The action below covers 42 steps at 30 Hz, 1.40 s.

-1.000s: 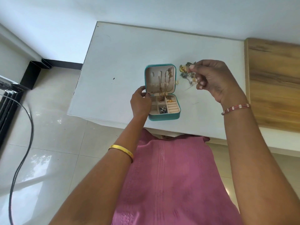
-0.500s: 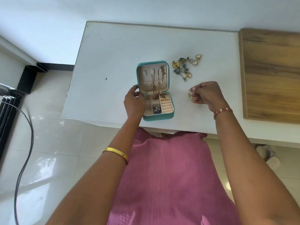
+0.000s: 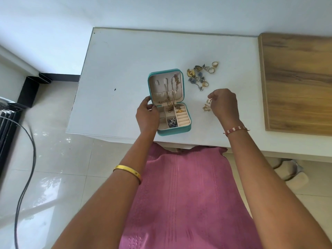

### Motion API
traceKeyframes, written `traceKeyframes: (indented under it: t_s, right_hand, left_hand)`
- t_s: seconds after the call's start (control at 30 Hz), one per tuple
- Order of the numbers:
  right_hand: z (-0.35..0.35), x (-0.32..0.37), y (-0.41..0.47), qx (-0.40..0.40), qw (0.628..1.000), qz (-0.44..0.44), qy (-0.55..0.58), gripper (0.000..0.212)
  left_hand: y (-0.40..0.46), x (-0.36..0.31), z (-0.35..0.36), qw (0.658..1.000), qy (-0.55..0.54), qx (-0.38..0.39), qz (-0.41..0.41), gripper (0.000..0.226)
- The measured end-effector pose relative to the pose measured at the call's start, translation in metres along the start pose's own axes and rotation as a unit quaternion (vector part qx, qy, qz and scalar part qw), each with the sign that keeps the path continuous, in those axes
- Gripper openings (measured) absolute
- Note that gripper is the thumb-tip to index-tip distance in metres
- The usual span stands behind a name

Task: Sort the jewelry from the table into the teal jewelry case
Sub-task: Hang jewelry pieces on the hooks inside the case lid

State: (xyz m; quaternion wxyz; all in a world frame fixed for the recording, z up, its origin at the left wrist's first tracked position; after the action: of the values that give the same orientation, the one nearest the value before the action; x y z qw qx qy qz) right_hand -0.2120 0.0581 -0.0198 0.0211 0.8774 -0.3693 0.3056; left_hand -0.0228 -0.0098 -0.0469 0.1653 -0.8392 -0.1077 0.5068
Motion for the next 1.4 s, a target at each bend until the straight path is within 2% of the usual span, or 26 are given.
traceKeyframes:
  t_s: [0.13,0.27,0.6,0.77,0.97,1.07,1.17,1.4]
  right_hand:
    - [-0.004,0.027,-0.008,-0.066,0.994,-0.062,0.068,0.02]
    - [0.006,0.061,-0.016,-0.059,0.985,-0.12,0.11,0.014]
    - [0.053,0.087,-0.007,-0.012,0.992,-0.123,0.017,0.018]
    - [0.062,0.092,-0.007,-0.036,0.99,-0.13,-0.052,0.02]
    - [0.064,0.094,-0.009,-0.047,0.989,-0.125,-0.059,0.019]
    - [0.062,0.093,-0.007,-0.036,0.992,-0.116,-0.017,0.017]
    - [0.059,0.094,-0.003,-0.024,0.991,-0.106,0.083,0.011]
    - [0.051,0.105,0.007,0.012,0.961,-0.056,0.27,0.011]
  left_hand:
    - [0.0,0.0,0.001,1.0,0.0,-0.003,0.001,0.044]
    - [0.002,0.0,-0.001,1.0,0.0,0.0,0.005,0.041]
    - [0.007,0.001,-0.002,0.999,-0.002,0.014,0.033,0.035]
    - [0.009,0.003,-0.002,0.999,-0.016,0.015,0.025,0.036]
    - [0.009,0.003,-0.002,0.999,-0.021,0.016,0.022,0.037]
    - [0.008,0.004,-0.002,0.999,-0.023,0.014,0.02,0.037]
    - [0.009,0.005,-0.001,0.999,-0.028,0.011,0.019,0.036]
    - [0.008,0.003,-0.002,0.999,-0.027,0.012,0.018,0.034]
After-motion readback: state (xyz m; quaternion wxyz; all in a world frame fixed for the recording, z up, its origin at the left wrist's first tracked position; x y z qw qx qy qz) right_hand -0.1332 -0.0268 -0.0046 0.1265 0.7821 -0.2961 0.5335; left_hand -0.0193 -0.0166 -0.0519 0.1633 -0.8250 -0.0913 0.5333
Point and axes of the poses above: each hand's wrist, its own y-axis towards the middle knuckle, its own z-axis out of the palm, x = y × z, the point moved 1 cm from there along y, towards the middle knuckle
